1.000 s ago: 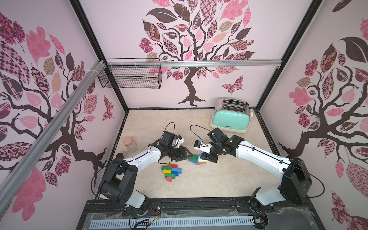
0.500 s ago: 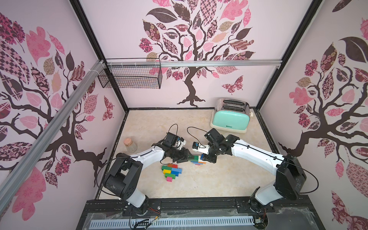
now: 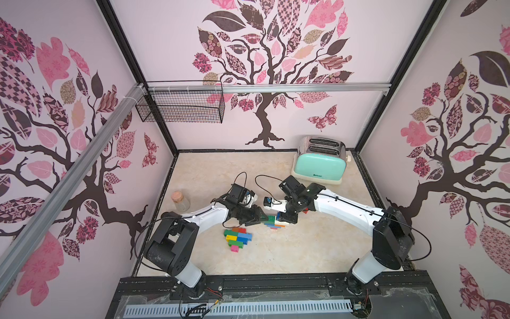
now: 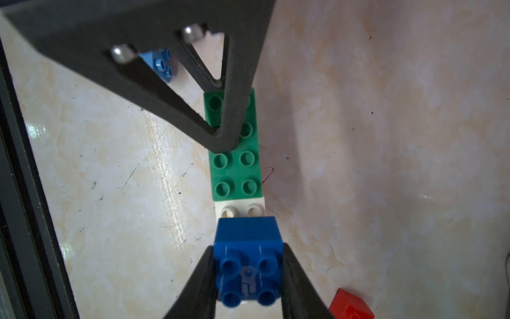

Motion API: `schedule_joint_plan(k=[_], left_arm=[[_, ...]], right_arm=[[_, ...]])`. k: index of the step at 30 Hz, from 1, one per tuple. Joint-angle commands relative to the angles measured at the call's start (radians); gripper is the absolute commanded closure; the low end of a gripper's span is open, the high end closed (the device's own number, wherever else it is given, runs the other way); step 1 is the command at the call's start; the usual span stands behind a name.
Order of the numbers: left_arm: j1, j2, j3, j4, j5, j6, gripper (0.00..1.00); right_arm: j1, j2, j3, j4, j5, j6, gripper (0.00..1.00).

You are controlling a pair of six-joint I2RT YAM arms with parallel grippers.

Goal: Assemble a heart with lego
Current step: Assemble the lego brick with the lego brick.

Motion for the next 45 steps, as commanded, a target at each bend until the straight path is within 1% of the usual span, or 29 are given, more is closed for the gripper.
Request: schedule_joint_plan(k=[1, 15, 22, 28, 35, 42, 45], left_arm=[[-0.006, 0.013, 0.001, 0.010, -0.013, -0.002, 0.49], [-0.009, 0.023, 0.002, 0.021, -0.013, -0.001, 0.50], [-0.009, 0.020, -0.004, 0.028, -0.012, -0.003, 0.50], [-0.009, 0.025, -0.006, 0.037, -0.010, -0.001, 0.50], [-0.009, 0.019, -0.025, 0.056, -0.007, -0.006, 0.50], [-0.009, 0.009, -0.034, 0.065, -0.008, -0.013, 0.50], [-0.009, 0.006, -0.033, 0.065, -0.010, -0.016, 0.50]], right_arm=[[0.006, 0.013, 0.039, -0.040, -0.003, -0.021, 0.78], [0.010, 0.068, 0.049, -0.066, 0.018, -0.041, 0.78], [0.022, 0.109, 0.044, -0.091, 0.065, -0.050, 0.78], [0.029, 0.116, 0.026, -0.095, 0.089, -0.061, 0.78], [0.034, 0.217, 0.030, -0.119, 0.140, -0.005, 0.78], [0.041, 0.201, 0.061, -0.129, 0.135, 0.002, 0.77], [0.042, 0.165, 0.065, -0.108, 0.072, 0.013, 0.74]])
